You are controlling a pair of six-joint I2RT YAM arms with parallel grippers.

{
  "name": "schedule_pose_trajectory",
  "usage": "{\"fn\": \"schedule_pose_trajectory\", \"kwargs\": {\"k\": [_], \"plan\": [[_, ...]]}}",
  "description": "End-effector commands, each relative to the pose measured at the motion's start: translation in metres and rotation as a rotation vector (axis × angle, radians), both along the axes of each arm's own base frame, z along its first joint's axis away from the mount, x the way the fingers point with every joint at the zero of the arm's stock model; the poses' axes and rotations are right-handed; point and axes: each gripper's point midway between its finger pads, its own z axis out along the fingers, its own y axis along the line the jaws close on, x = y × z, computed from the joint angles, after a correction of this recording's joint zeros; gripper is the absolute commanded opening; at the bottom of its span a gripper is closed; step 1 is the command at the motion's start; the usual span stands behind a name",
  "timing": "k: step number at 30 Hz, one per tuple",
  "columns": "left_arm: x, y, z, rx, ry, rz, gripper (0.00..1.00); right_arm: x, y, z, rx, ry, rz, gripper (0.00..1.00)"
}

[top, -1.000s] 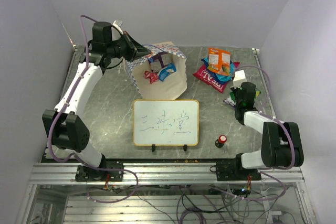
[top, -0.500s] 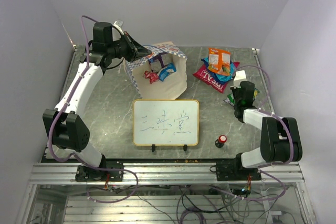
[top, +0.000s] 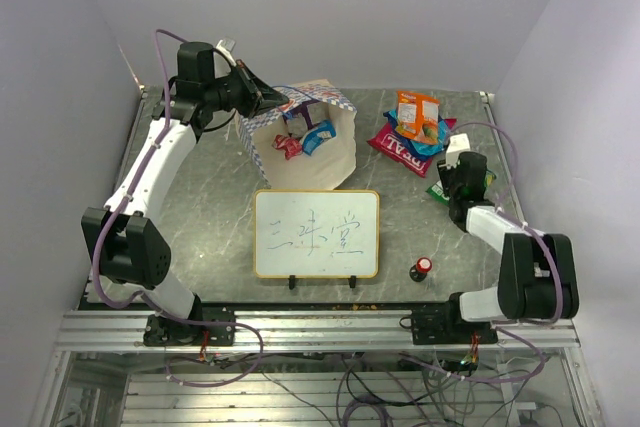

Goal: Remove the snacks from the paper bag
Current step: Place the snack at the center of the board, then take out the snack from the paper bag.

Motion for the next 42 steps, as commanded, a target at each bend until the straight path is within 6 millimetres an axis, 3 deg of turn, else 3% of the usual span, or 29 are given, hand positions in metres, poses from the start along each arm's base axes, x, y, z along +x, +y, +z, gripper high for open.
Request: {"fn": "schedule_pose_trajectory", "kwargs": {"k": [1, 5, 8, 11, 16, 19, 24, 29, 33, 36, 38, 42], "plan": [[0.000, -0.005, 0.017, -0.008, -0.057, -0.030, 0.07, 0.007, 0.001, 0.053, -0.008, -0.057, 0.020, 0.54], [0.002, -0.006, 0.014, -0.016, -0.049, -0.029, 0.07, 0.002, 0.011, 0.093, 0.022, -0.128, 0.070, 0.62], [0.002, -0.006, 0.013, -0.015, -0.048, -0.027, 0.07, -0.004, 0.040, 0.112, 0.104, -0.176, 0.212, 0.62], [0.003, -0.006, 0.013, -0.015, -0.049, -0.027, 0.07, -0.014, 0.099, 0.125, 0.210, -0.212, 0.482, 0.62], [0.006, -0.007, 0.018, -0.020, -0.058, -0.027, 0.07, -0.045, 0.206, 0.167, 0.293, -0.359, 0.902, 0.63], [0.009, -0.009, 0.022, -0.028, -0.067, -0.031, 0.07, -0.057, 0.262, 0.169, 0.315, -0.362, 1.077, 0.64], [0.010, -0.010, 0.032, -0.046, -0.082, -0.034, 0.07, -0.054, 0.346, 0.161, 0.250, -0.381, 1.195, 0.64], [0.010, -0.012, 0.035, -0.056, -0.085, -0.035, 0.07, -0.005, 0.395, 0.153, 0.226, -0.437, 1.078, 0.65], [0.008, -0.018, 0.038, -0.069, -0.089, -0.049, 0.07, 0.045, 0.416, 0.139, 0.208, -0.463, 0.920, 0.68], [0.006, -0.020, 0.040, -0.068, -0.092, -0.059, 0.07, 0.078, 0.427, 0.111, 0.185, -0.449, 0.830, 0.69], [0.005, -0.020, 0.042, -0.069, -0.096, -0.065, 0.07, 0.093, 0.433, 0.103, 0.154, -0.455, 0.804, 0.70], [0.003, -0.022, 0.043, -0.067, -0.106, -0.077, 0.07, 0.118, 0.446, 0.067, 0.094, -0.420, 0.794, 0.72]]}}
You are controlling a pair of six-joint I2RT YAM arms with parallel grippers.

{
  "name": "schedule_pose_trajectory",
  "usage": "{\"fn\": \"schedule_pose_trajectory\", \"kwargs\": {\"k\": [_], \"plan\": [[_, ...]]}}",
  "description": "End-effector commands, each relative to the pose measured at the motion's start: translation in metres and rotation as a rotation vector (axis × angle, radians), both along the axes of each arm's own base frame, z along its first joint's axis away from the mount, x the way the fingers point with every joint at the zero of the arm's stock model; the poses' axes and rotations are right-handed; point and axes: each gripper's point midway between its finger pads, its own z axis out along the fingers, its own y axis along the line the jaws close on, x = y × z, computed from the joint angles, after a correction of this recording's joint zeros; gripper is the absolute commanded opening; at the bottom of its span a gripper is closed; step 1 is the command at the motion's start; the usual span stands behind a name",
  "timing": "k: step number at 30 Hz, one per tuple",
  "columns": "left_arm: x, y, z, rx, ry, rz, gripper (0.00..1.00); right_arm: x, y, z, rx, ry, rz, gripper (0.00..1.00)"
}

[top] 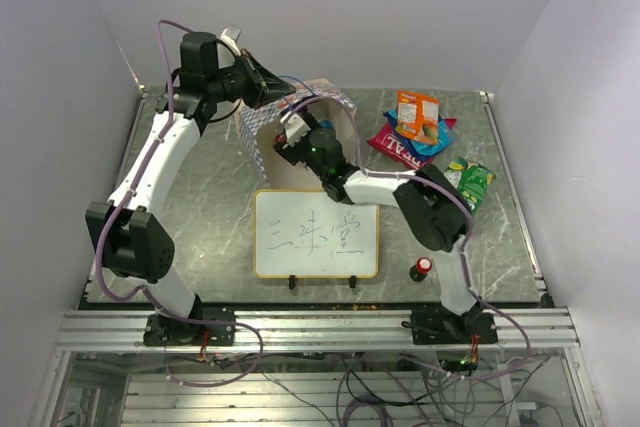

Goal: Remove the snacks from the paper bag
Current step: Take out the snack from the paper bag.

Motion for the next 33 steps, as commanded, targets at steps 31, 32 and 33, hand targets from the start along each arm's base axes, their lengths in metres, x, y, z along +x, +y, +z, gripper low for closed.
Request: {"fn": "schedule_pose_trajectory", "kwargs": {"k": [31, 32, 33], "plan": [[-0.020, -0.029, 0.031, -0.005, -0.143, -0.131, 0.07, 0.127, -0.027, -0.099, -0.151, 0.074, -0.211, 0.73], [-0.020, -0.029, 0.031, -0.004, -0.141, -0.130, 0.07, 0.129, -0.027, -0.101, -0.149, 0.080, -0.202, 0.70], [-0.020, -0.029, 0.030, -0.001, -0.139, -0.128, 0.07, 0.130, -0.027, -0.103, -0.145, 0.083, -0.193, 0.67]]}}
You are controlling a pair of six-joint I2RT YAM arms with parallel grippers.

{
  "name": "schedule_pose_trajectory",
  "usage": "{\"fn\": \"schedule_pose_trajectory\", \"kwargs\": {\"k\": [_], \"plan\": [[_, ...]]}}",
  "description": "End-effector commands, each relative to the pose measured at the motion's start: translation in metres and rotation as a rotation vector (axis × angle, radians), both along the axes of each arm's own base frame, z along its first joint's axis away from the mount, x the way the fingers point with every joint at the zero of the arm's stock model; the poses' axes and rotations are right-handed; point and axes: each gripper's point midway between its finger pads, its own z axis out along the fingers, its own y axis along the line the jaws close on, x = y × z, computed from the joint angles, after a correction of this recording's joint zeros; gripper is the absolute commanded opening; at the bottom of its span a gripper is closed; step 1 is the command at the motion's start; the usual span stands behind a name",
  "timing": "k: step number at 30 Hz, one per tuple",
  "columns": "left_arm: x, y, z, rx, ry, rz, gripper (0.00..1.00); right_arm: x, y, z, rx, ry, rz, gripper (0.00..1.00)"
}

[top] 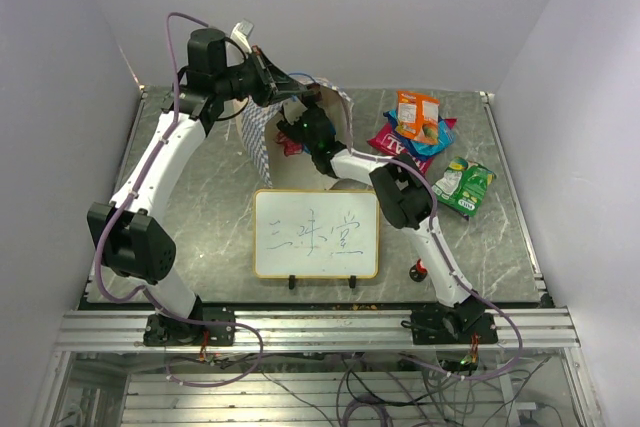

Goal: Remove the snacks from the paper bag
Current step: Take out the snack from the paper bag.

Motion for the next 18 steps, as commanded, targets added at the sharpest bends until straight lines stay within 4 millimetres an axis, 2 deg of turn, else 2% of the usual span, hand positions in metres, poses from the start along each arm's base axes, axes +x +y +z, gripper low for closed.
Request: {"fn": "schedule_pose_trajectory", "kwargs": {"k": [1, 7, 10, 14, 18], "plan": [[-0.006, -0.007, 0.013, -0.005, -0.048, -0.041, 0.07, 0.010, -0.012, -0.031, -0.027, 0.067, 0.009, 0.64], [-0.006, -0.006, 0.014, 0.002, -0.046, -0.035, 0.07, 0.012, -0.009, -0.036, -0.036, 0.072, 0.048, 0.30], [-0.004, -0.006, 0.016, 0.002, -0.048, -0.031, 0.07, 0.012, -0.006, -0.028, -0.035, 0.067, 0.063, 0.12], [-0.001, -0.006, 0.015, -0.012, -0.042, -0.023, 0.07, 0.009, 0.003, -0.004, -0.019, 0.041, 0.114, 0.00], [0.007, -0.005, 0.021, -0.043, -0.041, -0.008, 0.07, 0.003, 0.008, 0.019, -0.013, 0.009, 0.157, 0.00]]}}
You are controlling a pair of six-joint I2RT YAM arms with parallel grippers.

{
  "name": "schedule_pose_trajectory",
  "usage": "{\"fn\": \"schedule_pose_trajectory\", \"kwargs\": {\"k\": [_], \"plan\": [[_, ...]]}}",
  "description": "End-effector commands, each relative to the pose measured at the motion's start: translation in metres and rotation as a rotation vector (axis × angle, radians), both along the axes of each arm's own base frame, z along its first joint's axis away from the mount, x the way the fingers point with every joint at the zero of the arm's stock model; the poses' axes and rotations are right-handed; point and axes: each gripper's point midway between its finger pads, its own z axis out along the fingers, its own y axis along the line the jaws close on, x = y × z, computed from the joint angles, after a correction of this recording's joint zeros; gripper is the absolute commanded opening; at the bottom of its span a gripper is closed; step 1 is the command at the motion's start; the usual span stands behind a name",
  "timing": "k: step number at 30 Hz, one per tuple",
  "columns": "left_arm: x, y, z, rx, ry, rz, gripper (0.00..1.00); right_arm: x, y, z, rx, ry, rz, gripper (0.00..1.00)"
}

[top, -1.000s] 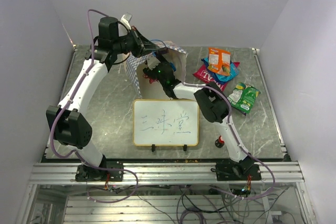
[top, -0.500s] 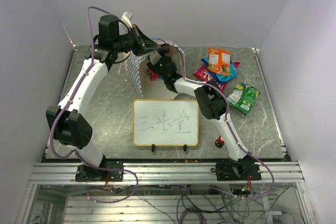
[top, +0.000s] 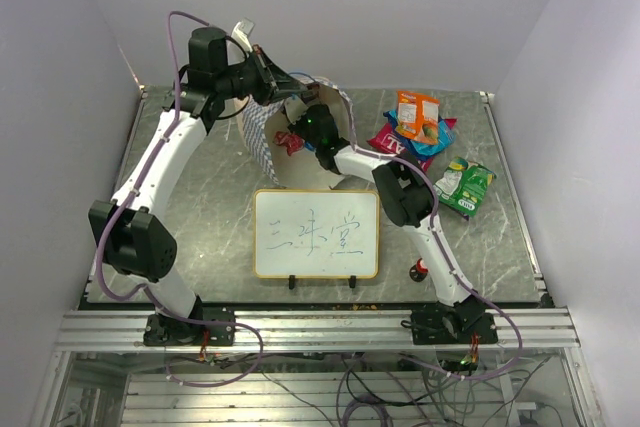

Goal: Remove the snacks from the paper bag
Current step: Take out the snack from the paper bag.

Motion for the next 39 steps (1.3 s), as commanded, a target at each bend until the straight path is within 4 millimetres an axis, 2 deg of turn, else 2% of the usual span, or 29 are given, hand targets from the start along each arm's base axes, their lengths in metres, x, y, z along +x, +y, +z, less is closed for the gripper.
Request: {"fn": "schedule_pose_trajectory", "kwargs": {"k": [1, 3, 8, 11, 12, 16, 21, 27, 33, 39], "plan": [[0.007, -0.003, 0.024, -0.052, -0.051, -0.002, 0.07, -0.007, 0.005, 0.033, 0.006, -0.032, 0.070, 0.00], [0.012, -0.001, 0.026, -0.056, -0.051, 0.010, 0.07, -0.012, 0.006, 0.049, 0.014, -0.064, 0.096, 0.00], [0.018, 0.006, 0.029, -0.073, -0.047, 0.043, 0.07, -0.029, 0.005, 0.072, 0.045, -0.096, 0.147, 0.00], [0.021, 0.010, 0.027, -0.075, -0.038, 0.059, 0.07, -0.046, 0.007, 0.083, 0.078, -0.113, 0.203, 0.00], [0.022, 0.011, 0.027, -0.075, -0.041, 0.063, 0.07, -0.054, 0.007, 0.080, 0.080, -0.111, 0.225, 0.00], [0.026, 0.014, 0.028, -0.080, -0.039, 0.079, 0.07, -0.075, 0.011, 0.092, 0.103, -0.166, 0.311, 0.00], [0.031, 0.018, 0.034, -0.104, -0.044, 0.095, 0.07, -0.097, 0.015, 0.098, 0.108, -0.200, 0.410, 0.00], [0.038, 0.029, 0.038, -0.106, -0.049, 0.124, 0.07, -0.099, 0.011, 0.112, 0.156, -0.233, 0.410, 0.00], [0.048, 0.042, 0.041, -0.121, -0.050, 0.153, 0.07, -0.096, 0.006, 0.138, 0.197, -0.277, 0.407, 0.00], [0.051, 0.046, 0.038, -0.122, -0.044, 0.162, 0.07, -0.107, 0.003, 0.158, 0.223, -0.299, 0.428, 0.00]]}}
